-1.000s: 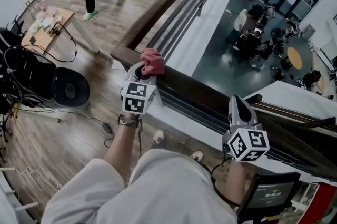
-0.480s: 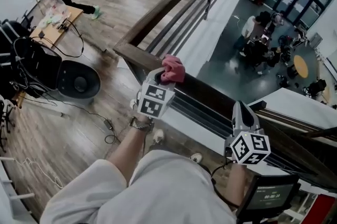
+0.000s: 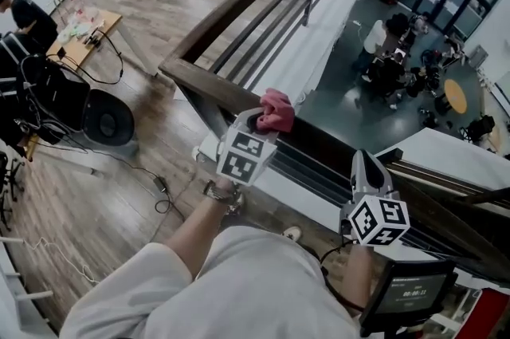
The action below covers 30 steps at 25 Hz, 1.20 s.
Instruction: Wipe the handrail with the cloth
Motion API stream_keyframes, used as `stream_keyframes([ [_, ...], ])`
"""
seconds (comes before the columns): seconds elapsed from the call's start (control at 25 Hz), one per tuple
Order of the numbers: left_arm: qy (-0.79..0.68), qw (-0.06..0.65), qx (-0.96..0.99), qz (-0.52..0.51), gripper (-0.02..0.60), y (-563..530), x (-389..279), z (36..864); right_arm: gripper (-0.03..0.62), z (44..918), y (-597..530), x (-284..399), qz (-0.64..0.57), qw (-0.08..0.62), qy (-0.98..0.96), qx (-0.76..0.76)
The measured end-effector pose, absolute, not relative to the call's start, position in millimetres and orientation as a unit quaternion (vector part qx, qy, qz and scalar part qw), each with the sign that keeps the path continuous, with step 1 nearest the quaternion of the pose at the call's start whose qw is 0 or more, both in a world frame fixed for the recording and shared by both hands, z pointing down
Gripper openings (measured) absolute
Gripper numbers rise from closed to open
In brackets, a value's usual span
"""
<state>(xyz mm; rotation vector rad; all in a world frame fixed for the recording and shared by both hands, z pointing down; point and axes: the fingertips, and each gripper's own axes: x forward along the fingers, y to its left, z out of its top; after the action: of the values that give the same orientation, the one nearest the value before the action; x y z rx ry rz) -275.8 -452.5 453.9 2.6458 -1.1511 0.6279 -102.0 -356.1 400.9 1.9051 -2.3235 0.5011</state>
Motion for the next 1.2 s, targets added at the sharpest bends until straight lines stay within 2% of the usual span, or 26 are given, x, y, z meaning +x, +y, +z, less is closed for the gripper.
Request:
stream_keyframes([
  [0.64,-0.344,0.092,0.914,0.193,0.086,-391,-175,446,0.002,406,-323,-58,0.175,0.066,-0.777,0.601],
  [1.2,-0.298,0.067,0.930,0.202,0.086,-384,-156,448,0.002,408,-325,-48,0.180,0.071,-0.733,0.652],
])
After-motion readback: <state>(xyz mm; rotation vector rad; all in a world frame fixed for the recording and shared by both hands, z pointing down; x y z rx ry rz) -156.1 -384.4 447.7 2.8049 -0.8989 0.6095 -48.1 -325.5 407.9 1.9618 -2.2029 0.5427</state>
